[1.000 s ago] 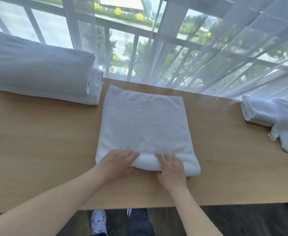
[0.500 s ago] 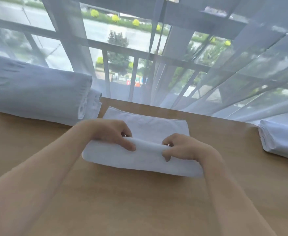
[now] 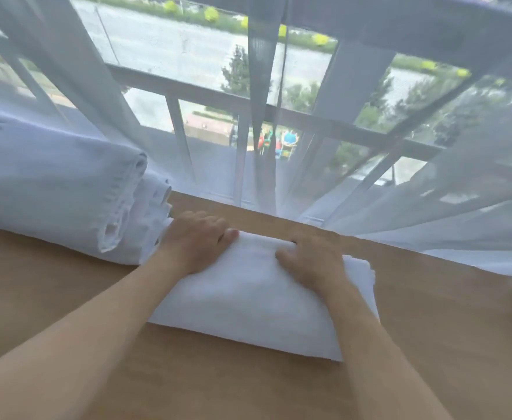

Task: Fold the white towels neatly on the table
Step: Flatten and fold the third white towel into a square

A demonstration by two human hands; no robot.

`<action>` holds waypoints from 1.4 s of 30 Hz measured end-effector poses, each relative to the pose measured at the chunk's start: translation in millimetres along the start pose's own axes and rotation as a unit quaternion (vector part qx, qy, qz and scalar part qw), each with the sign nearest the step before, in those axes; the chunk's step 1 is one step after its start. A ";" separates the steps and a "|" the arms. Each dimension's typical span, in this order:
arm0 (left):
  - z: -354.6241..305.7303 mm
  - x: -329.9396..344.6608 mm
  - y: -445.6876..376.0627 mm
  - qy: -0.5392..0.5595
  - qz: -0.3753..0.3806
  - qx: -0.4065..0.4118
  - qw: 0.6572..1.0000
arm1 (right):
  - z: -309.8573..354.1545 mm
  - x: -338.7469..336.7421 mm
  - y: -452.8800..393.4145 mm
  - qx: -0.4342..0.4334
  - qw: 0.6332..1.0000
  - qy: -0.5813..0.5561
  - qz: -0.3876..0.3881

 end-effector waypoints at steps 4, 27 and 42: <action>2.6 5.0 -9.0 0.050 -0.078 0.006 0.996 | -5.6 10.4 10.4 -0.008 0.989 -0.005 -0.148; -57.5 33.7 65.6 0.087 0.017 -0.041 0.995 | 58.7 56.2 67.7 0.047 0.991 0.022 -0.126; -2.8 27.5 36.8 0.057 0.017 -0.122 0.991 | -19.5 38.5 66.5 0.141 0.984 0.032 -0.106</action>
Point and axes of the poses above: each hand's wrist, its own y-axis away from the middle knuckle, its own x-axis out of the palm, z = x × y, the point moved 6 cm from there along -y, towards the middle knuckle, and after that the axes turned 7 degrees about -x, right-handed, at the moved point
